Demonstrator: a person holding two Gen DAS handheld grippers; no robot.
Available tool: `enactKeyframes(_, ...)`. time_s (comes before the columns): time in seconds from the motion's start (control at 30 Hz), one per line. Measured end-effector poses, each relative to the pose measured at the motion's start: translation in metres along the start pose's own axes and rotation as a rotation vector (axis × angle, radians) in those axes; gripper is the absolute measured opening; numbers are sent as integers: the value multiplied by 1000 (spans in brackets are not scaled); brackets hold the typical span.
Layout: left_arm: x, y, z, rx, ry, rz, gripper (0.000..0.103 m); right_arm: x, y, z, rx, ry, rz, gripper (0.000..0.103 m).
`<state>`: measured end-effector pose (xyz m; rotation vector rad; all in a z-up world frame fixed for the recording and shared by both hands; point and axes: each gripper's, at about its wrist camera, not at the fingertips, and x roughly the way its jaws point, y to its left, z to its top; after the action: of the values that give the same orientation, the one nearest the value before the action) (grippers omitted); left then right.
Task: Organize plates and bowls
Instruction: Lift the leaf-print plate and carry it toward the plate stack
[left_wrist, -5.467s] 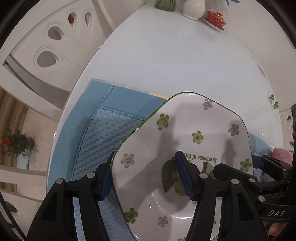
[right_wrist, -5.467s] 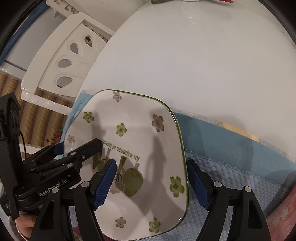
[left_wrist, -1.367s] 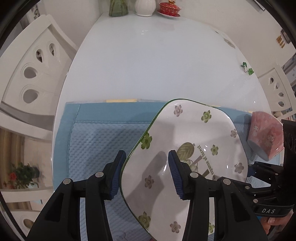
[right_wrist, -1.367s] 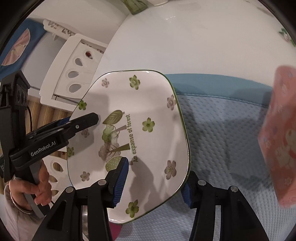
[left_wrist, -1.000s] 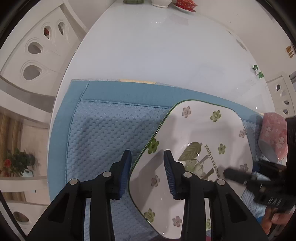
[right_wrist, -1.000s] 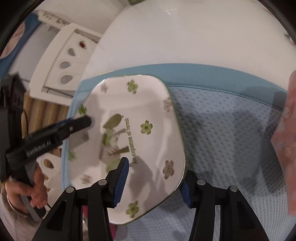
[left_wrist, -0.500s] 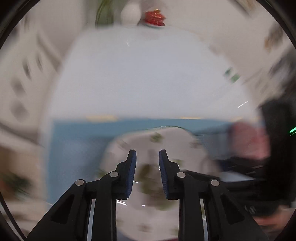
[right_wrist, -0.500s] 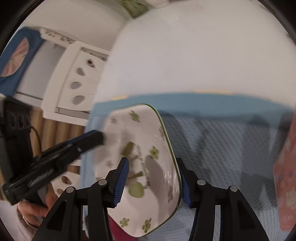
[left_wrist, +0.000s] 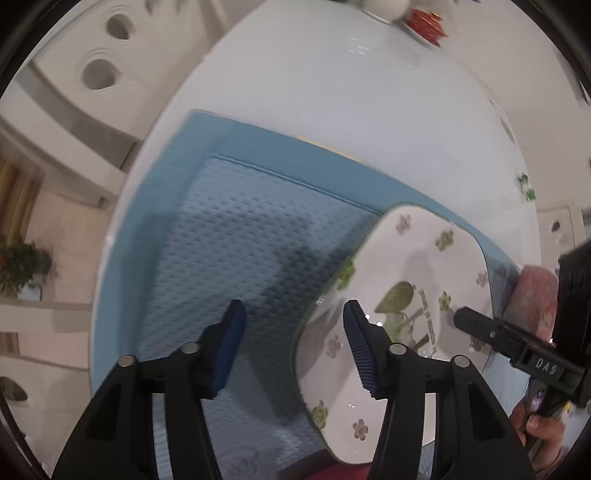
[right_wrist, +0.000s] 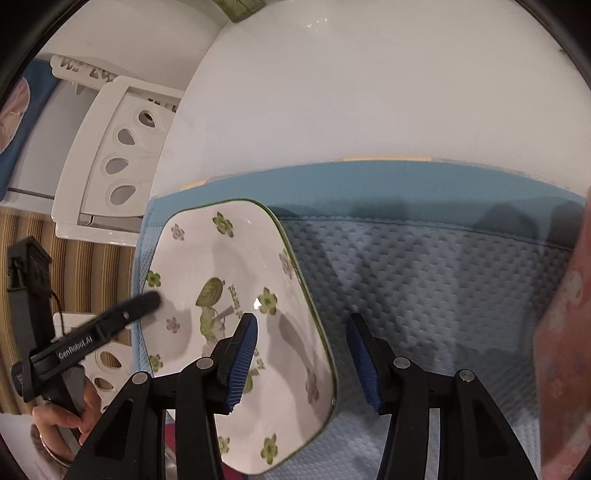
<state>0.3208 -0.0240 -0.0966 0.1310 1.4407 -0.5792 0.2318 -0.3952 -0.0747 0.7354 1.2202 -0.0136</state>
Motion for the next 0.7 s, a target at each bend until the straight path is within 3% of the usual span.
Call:
enactKeyframes(0.03, 3, -5, -2, 21, 7, -4, 31, 2, 2, -1, -5, 7, 9, 50)
enactKeyframes(0.07, 7, -12, -6, 44, 18, -8, 32, 4, 5, -2, -7, 10, 14, 50)
enactKeyframes(0.13, 8, -26, -10, 83, -5, 56, 34, 5, 9, -5, -25, 20, 9, 51)
enactKeyframes(0.2, 9, -26, -8, 31, 10, 57, 34, 5, 6, -5, -2, 22, 18, 51)
enactKeyframes(0.27, 5, -31, -7, 48, -5, 69, 33, 0, 0, -3, 54, 13, 66, 51)
enactKeyframes(0.37, -8, -46, -3, 119, -56, 105, 33, -5, 12, -3, -10, 3, 28, 52)
enactKeyframes(0.5, -23, -48, 5, 116, -90, 54, 33, -17, 16, 0, -2, -25, 83, 53)
enactKeyframes(0.7, -41, -49, 0, 141, -111, 61, 33, -36, 23, -4, -21, -39, 91, 53)
